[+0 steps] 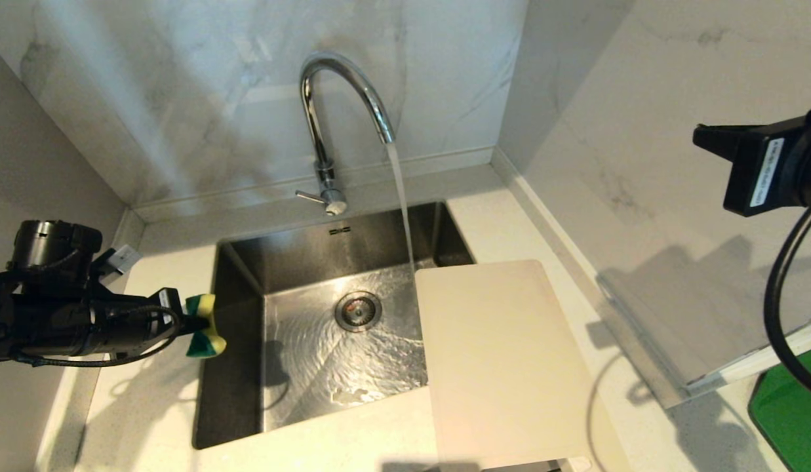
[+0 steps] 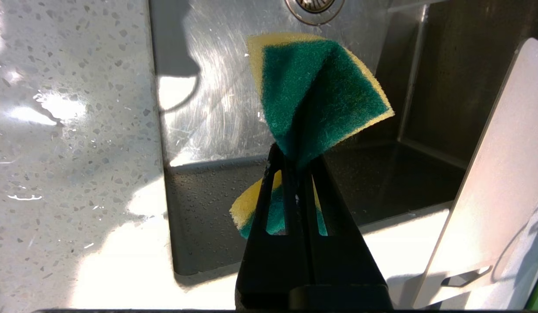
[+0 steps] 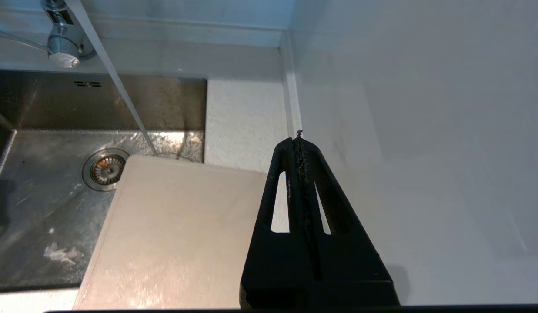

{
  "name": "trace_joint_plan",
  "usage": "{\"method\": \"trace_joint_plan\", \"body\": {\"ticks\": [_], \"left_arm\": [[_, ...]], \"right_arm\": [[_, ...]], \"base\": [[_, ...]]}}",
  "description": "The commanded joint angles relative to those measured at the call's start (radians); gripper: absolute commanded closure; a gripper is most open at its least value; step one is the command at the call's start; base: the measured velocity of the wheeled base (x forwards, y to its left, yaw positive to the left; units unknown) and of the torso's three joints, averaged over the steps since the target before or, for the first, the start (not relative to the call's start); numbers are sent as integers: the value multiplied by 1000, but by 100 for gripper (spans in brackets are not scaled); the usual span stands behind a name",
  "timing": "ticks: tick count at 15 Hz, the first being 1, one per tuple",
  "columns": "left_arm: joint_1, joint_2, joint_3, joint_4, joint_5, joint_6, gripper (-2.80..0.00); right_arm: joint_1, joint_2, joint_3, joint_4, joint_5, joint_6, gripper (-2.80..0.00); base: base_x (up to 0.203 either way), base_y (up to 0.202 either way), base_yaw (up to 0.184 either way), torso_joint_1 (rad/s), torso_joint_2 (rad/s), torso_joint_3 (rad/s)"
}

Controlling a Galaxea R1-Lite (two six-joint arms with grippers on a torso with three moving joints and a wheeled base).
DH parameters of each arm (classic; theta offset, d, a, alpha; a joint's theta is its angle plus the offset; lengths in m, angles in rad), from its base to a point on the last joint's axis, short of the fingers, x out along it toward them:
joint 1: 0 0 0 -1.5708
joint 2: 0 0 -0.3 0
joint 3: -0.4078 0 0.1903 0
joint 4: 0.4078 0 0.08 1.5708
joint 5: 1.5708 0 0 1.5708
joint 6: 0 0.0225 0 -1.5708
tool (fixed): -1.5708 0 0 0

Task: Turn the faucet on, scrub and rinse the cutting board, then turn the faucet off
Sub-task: Put down the cleaning cloth

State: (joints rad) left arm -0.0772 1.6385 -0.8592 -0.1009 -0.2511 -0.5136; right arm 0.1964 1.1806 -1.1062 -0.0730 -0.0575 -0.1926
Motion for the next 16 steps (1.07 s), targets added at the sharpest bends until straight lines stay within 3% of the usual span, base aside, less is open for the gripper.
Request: {"method": "trace_joint_plan", "body": {"ticks": [1, 9, 16], "left_arm": [[1, 1, 3, -2, -2, -3, 0], [-1, 2, 14, -2, -5, -16, 0], [-18, 15, 17, -8, -4, -22, 0]], "right_arm": [[-45, -80, 70, -3, -1, 6, 0], [-116, -310, 369, -4, -4, 46, 0], [-116, -537, 630, 1, -98, 110, 0]], "base": [[0, 0, 0, 0, 0, 0], [0, 0, 0, 0, 0, 0], [0, 0, 0, 0, 0, 0]]}}
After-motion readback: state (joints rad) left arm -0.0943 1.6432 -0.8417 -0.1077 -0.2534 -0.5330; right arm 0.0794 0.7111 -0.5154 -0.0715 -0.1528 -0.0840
